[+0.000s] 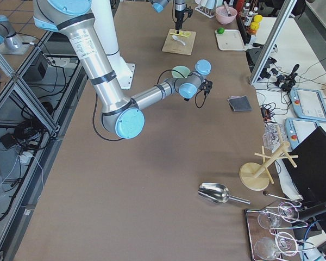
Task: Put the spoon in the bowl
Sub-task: 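Lower the left gripper over the white spoon handle and grasp it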
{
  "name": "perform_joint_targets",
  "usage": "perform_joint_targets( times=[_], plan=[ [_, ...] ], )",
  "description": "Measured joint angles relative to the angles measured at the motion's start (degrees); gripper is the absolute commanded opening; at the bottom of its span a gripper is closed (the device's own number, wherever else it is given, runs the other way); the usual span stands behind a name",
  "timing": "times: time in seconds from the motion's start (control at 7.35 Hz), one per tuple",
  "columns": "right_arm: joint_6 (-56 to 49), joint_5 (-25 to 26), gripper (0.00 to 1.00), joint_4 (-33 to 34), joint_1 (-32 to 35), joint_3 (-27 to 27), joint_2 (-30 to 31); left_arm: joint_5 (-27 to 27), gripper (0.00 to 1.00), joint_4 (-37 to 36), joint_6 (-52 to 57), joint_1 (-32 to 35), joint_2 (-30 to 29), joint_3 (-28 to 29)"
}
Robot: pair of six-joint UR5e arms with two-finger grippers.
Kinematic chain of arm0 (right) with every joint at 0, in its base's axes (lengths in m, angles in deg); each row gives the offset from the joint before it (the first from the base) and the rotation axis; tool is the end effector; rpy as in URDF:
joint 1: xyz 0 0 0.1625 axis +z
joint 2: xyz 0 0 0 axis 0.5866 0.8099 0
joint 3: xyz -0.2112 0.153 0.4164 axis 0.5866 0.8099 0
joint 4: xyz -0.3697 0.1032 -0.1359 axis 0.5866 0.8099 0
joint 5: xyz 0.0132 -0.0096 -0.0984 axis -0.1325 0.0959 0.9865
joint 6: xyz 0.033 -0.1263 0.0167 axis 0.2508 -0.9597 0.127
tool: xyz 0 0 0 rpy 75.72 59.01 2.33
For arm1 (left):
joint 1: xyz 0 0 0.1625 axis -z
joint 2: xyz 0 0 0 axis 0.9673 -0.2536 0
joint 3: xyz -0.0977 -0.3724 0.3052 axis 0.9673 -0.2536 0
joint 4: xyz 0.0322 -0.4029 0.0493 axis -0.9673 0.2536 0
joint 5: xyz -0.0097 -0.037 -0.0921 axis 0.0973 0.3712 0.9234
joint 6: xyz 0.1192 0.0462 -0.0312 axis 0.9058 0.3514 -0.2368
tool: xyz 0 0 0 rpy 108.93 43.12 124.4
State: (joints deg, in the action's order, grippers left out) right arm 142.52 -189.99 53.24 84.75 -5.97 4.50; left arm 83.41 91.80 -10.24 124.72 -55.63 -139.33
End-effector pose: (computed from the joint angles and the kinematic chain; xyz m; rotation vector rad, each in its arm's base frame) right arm -0.4449 -0.5603 0.4374 -0.2867 -1.0781 0.2000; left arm 0.3016 -0.4511 0.5300 0.1920 0.8312 0.2500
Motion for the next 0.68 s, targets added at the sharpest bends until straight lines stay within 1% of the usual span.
perform_joint_targets(
  times=[0.41, 0.68],
  plan=[
    [0.0, 0.0, 1.00, 0.0, 0.0, 0.0, 0.3, -1.8, 0.97, 0.3, 5.4, -0.6, -2.8, 1.0],
    [0.0, 0.1, 1.00, 0.0, -0.1, 0.0, 0.4, -2.8, 0.97, 0.4, 13.5, -0.8, -2.9, 2.5]
  ],
)
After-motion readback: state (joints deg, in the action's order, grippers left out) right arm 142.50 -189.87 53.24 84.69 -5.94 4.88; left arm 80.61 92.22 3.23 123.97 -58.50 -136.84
